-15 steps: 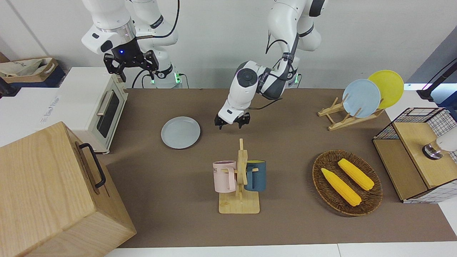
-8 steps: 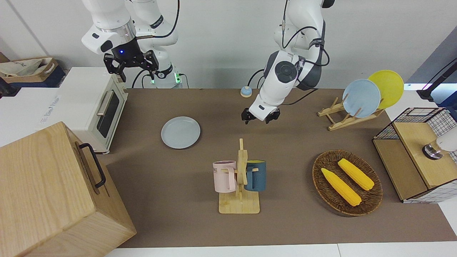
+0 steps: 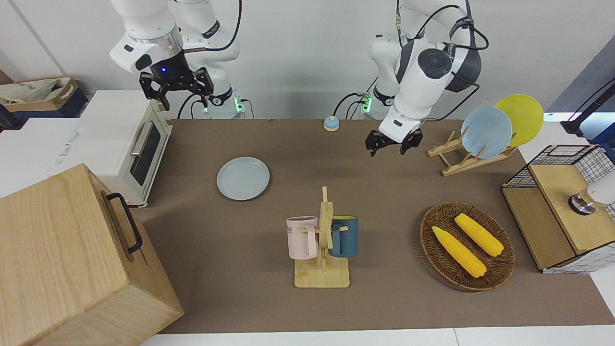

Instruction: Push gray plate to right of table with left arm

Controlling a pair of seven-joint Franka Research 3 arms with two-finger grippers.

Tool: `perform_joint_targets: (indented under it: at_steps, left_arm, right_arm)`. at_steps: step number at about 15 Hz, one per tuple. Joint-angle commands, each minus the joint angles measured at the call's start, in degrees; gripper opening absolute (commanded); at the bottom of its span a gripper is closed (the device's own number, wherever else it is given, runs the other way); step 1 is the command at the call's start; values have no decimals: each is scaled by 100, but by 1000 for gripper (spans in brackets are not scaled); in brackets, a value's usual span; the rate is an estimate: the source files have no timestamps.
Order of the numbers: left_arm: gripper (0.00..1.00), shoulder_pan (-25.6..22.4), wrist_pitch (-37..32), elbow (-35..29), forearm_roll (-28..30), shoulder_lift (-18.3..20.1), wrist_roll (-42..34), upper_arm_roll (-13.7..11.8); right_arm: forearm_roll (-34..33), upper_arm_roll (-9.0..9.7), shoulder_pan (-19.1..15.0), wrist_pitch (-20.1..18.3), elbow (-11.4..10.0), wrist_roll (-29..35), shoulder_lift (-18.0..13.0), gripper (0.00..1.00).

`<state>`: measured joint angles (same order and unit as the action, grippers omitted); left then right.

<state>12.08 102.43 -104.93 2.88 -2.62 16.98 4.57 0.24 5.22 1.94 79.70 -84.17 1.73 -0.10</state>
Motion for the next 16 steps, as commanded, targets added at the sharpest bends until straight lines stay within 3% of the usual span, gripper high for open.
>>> perform_joint_targets:
  at_steps: [1, 3, 6, 16]
  left_arm:
    - [991, -381, -259, 121, -130, 182, -633, 26]
    - [991, -513, -416, 156, -200, 227, -783, 26]
    - [991, -750, -864, 762, -306, 183, -1056, 44]
    - [991, -1357, -1190, 1273, -262, 227, -1908, -9]
  right_arm:
    - [46, 23, -62, -69, -3, -15, -43, 983]
    - [46, 32, -62, -69, -3, -15, -43, 983]
    - [46, 32, -62, -69, 5, -15, -43, 983]
    - [46, 32, -62, -69, 5, -6, -43, 983]
